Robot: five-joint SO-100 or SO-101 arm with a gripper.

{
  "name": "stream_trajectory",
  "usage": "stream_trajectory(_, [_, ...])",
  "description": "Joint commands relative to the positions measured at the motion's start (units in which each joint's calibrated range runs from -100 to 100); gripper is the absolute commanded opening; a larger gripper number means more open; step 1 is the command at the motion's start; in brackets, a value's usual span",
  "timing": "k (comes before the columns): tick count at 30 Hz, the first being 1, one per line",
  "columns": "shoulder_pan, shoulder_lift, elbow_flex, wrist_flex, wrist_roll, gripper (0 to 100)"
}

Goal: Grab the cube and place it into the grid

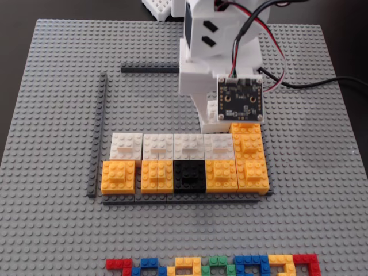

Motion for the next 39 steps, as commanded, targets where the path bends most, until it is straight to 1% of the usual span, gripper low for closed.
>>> stream_trajectory(1, [0.24, -6.25, -2.80, 1.58, 0.15, 3])
stream_trajectory(14, [0.31, -10.38, -5.70, 9.01, 0.88, 3])
stream_trajectory(25, [0.53, -11.67, -0.99, 9.11, 0.49, 3])
stream_trajectory(33, [0.16, -11.84, 2.27, 6.37, 0.05, 23])
stream_trajectory(39, [0.16, -11.15, 3.72, 3.88, 0.10, 24])
